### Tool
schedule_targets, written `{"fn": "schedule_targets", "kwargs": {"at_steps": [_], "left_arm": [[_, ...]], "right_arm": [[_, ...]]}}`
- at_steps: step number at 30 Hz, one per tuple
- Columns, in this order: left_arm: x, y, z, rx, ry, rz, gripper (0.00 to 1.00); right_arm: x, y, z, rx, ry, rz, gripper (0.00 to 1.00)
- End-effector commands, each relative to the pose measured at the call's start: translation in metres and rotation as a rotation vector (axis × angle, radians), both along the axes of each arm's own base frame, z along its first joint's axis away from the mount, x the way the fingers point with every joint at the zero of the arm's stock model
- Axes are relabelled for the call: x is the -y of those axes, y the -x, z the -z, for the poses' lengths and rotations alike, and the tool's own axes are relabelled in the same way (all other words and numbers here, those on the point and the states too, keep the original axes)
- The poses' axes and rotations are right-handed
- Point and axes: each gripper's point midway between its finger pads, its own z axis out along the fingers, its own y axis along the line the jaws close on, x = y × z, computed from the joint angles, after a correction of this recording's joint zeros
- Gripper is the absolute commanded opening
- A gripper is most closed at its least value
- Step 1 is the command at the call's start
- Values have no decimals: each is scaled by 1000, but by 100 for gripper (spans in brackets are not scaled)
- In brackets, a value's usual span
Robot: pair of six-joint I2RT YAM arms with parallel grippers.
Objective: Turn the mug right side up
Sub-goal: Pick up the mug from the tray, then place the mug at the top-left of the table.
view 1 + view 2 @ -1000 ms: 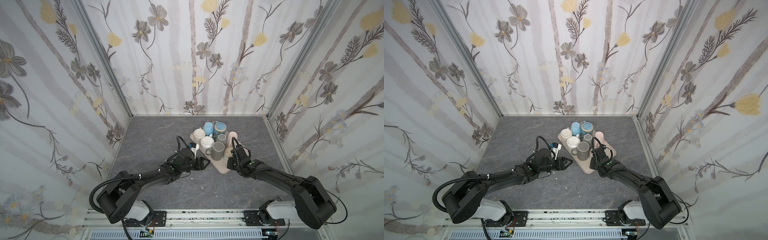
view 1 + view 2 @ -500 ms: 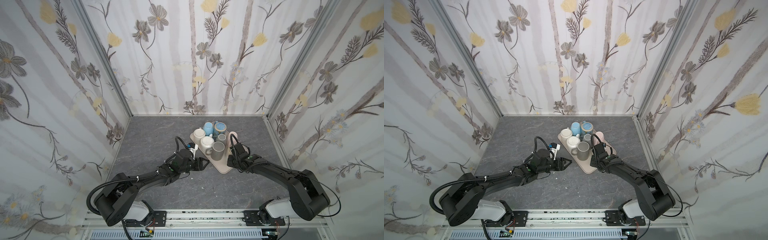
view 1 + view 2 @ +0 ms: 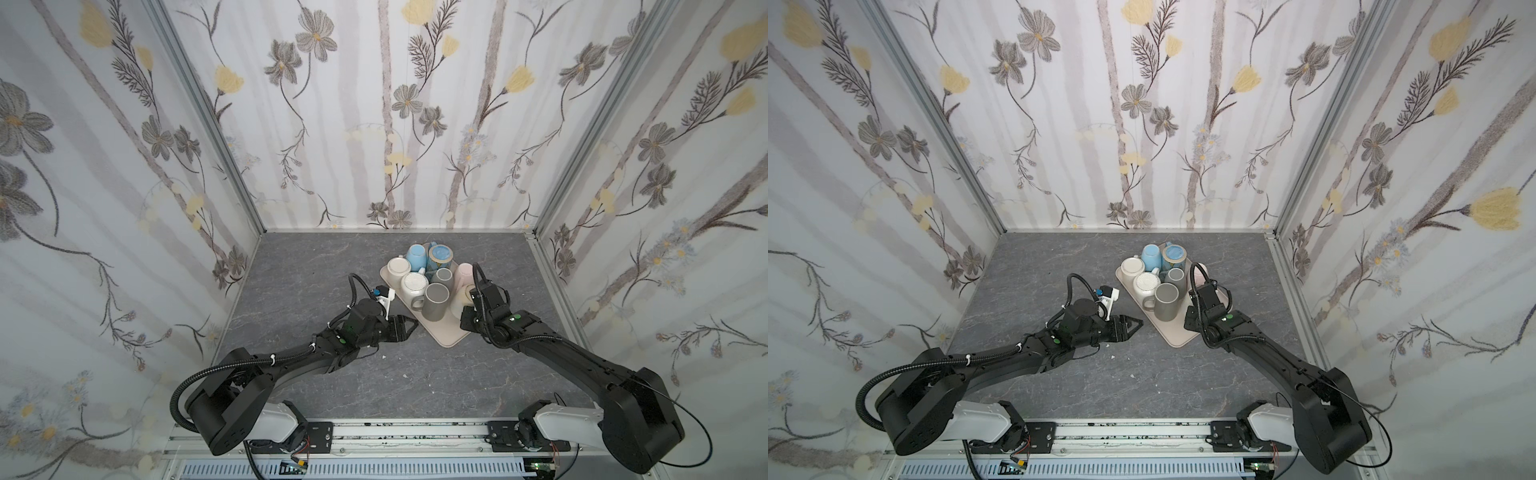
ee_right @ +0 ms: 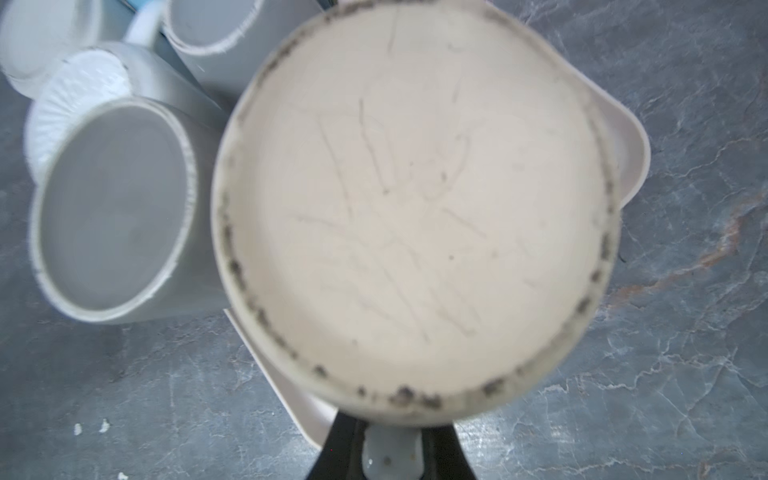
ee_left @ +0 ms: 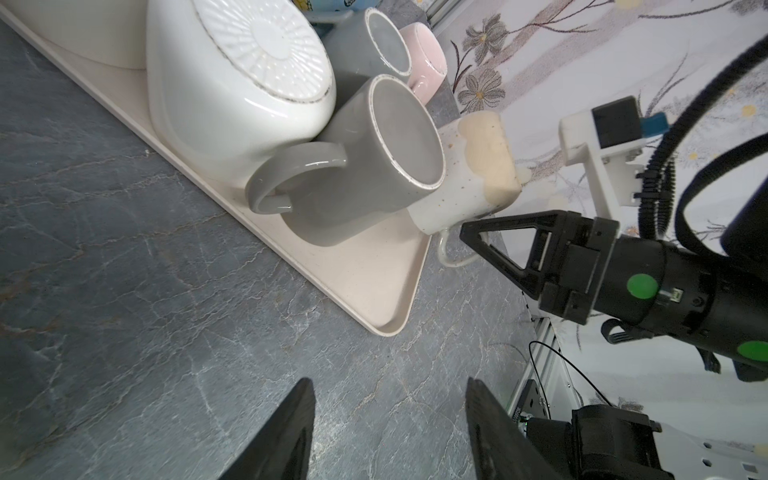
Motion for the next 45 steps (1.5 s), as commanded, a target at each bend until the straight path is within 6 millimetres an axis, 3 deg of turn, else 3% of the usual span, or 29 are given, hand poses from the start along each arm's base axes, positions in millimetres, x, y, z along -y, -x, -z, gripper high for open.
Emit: {"fn": "schedule_targets", "kwargs": {"at_steps": [1, 9, 13, 24, 31, 38, 45], "left_arm": [[6, -1, -9, 11, 56, -2, 58], [34, 13, -23, -31, 197, 53, 57], [50, 17, -40, -43, 281, 86, 57], [68, 17, -86, -72, 496, 143, 57], [72, 17, -105, -110, 625, 163, 57], [63, 8, -113, -125, 690, 139, 57], [47, -2, -119, -145, 755, 105, 57]], "right_arm": [[-1, -11, -20, 115, -62, 32, 0], [-8, -6, -42, 165, -195, 44, 0], [-10, -5, -66, 224, -267, 48, 0], [-26, 2, -126, 369, -489, -6, 0], [-56, 2, -160, 408, -648, -111, 0], [-86, 0, -175, 407, -728, -201, 0], [-100, -2, -184, 412, -825, -229, 0]]}}
